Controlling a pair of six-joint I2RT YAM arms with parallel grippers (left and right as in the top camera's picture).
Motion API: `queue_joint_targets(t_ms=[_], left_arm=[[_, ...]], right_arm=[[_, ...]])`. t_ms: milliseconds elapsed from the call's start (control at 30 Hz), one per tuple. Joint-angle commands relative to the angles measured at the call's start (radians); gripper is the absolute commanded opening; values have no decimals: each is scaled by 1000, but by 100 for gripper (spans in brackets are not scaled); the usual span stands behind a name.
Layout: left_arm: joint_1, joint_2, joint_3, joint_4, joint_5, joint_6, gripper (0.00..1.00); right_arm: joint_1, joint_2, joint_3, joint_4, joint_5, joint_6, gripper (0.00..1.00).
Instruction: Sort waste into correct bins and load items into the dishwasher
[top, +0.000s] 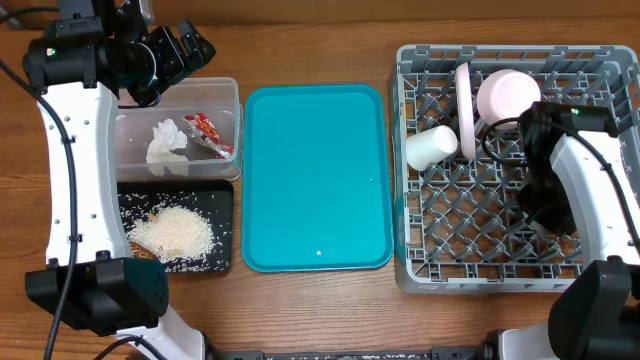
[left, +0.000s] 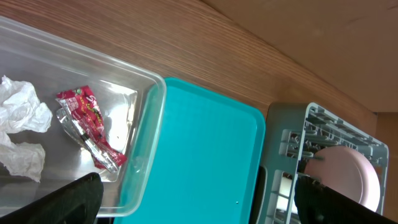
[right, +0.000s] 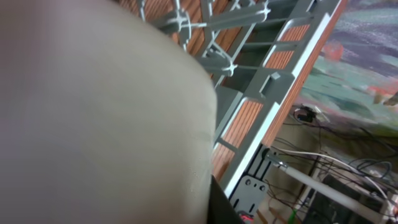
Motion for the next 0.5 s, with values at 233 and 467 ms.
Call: queue_joint_targets(t_ms=[233,467], left_arm=[[-2,-8,13,0,-6,30,100],[-2,-8,13,0,-6,30,100]], right_arm=[[3,4,1,-28,-102,-107,25],[4,-6,1,-36,-128,-130,27]])
